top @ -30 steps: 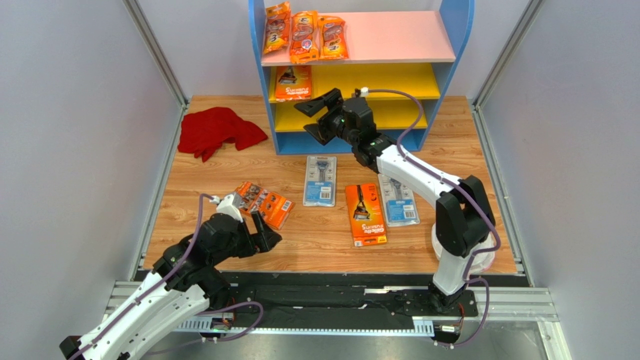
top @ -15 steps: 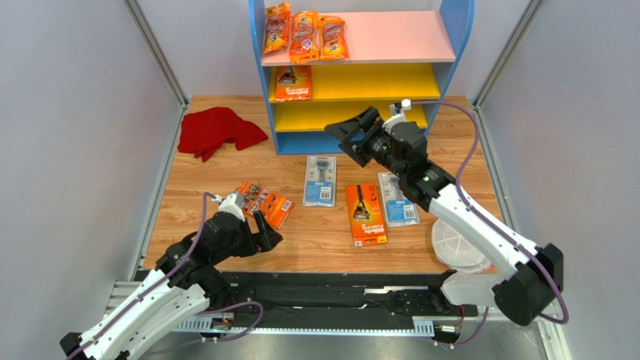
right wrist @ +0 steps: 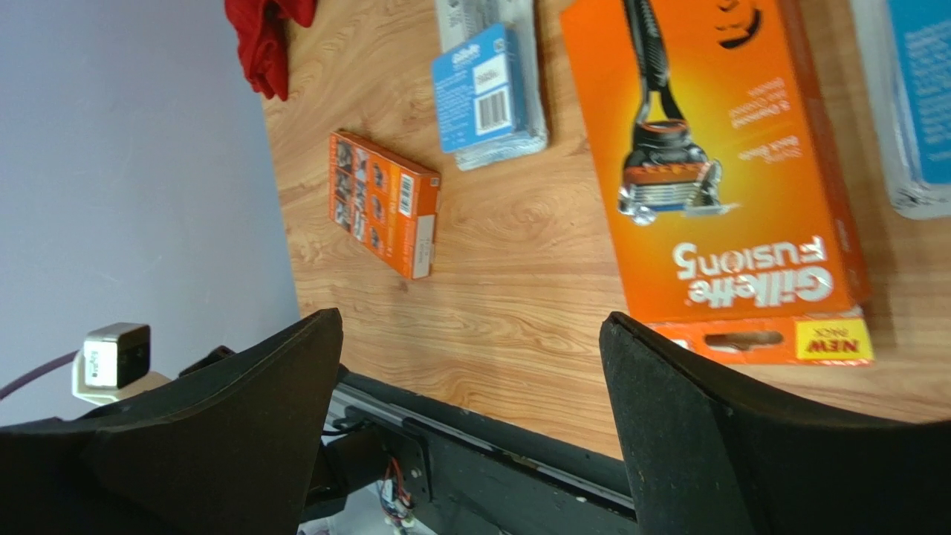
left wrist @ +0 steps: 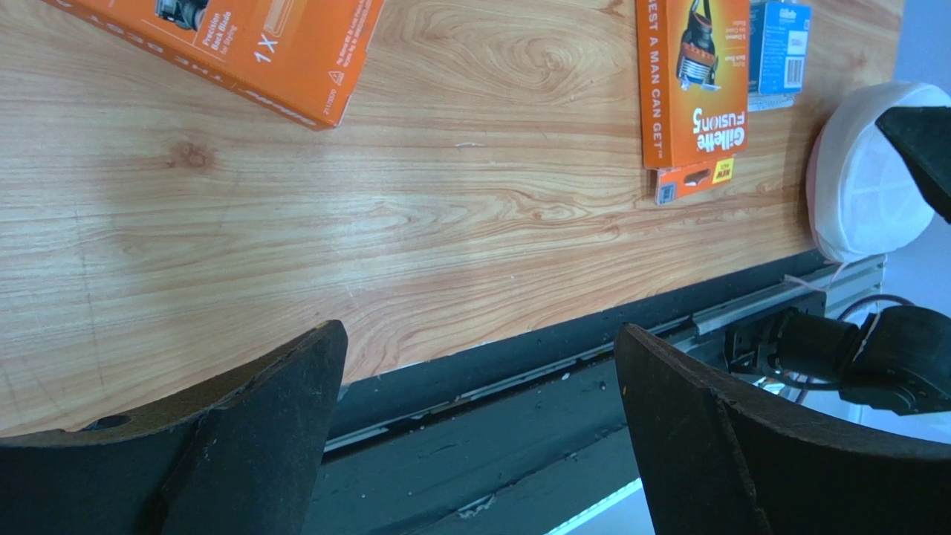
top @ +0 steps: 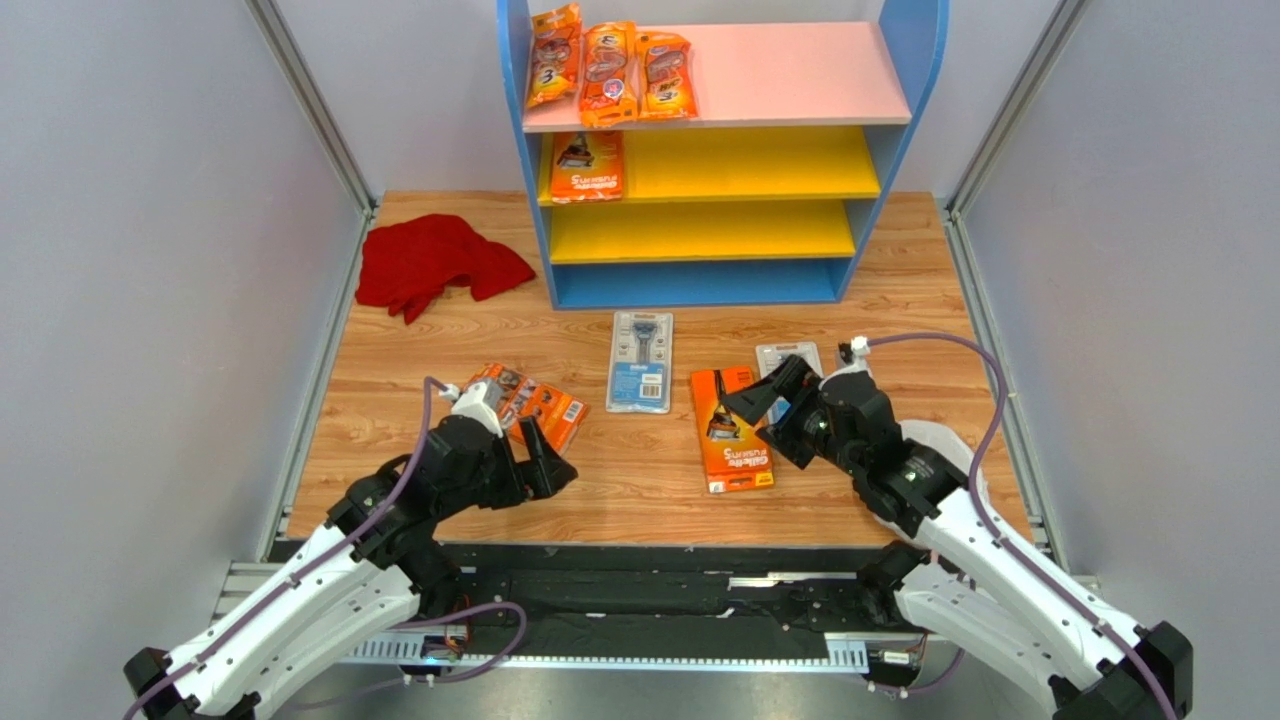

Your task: Place and organize the shaving razors onto the shelf

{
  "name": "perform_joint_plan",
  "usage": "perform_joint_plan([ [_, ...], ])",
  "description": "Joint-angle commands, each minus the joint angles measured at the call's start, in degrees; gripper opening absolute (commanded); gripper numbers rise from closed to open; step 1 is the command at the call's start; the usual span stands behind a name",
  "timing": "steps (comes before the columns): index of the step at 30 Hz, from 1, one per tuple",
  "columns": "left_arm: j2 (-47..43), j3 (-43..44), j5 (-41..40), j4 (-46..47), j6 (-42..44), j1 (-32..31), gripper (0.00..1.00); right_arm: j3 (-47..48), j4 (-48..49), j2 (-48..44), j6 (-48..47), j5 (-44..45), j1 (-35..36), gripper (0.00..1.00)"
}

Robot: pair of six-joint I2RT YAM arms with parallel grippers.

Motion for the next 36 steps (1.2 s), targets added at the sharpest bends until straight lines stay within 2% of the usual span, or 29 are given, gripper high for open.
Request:
perform_joint_plan([
  [1, 1.83, -0.43, 2.17, 4.17, 1.4, -0.04, 0.99, -1.92, -3.6, -4.87, 1.09, 2.24, -0.04, 0.89],
  [3, 2.53, -0.52, 2.17, 5.05, 1.4, 0.05, 0.99, -2.18, -4.75, -6.19, 1.01, 2.59, 0.05, 0.89],
  [8, 6.92, -1.31, 8.92, 13.12, 0.61, -0.12, 0.99, -2.62, -7.92, -7.16, 0.39, 3.11, 0.05, 0.89],
  [9, 8.23, -1.31, 9.98, 14.88, 0.52, -0.39, 0.94, -2.8, -8.36, -7.68, 0.48, 3.2, 0.05, 0.89],
  [17, 29.58, 2.11, 16.58, 32.81, -2.55, -5.13, 0.86, -5.96, -10.73, -10.32, 1.62, 3.12, -1.09, 0.89],
  [21, 41.08, 6.5, 16.41, 38.18, -4.57, -9.07, 0.78, -7.1, -13.02, -12.25, 1.71, 2.77, -2.76, 0.89],
  [27, 53.31, 10.73, 17.81, 50.39, -9.05, -11.55, 0.75, -10.79, -14.51, -14.37, 1.1, 0.04, -7.06, 0.9],
  [30, 58.15, 10.91, 19.31, 58.03, -11.42, -12.08, 0.69, -13.17, -13.55, -14.45, 0.31, -2.57, -9.35, 0.9],
  [36, 62.73, 10.56, 18.78, 62.61, -13.54, -13.48, 0.67, -18.08, -8.2, -12.88, -0.05, -5.84, -11.9, 0.9],
])
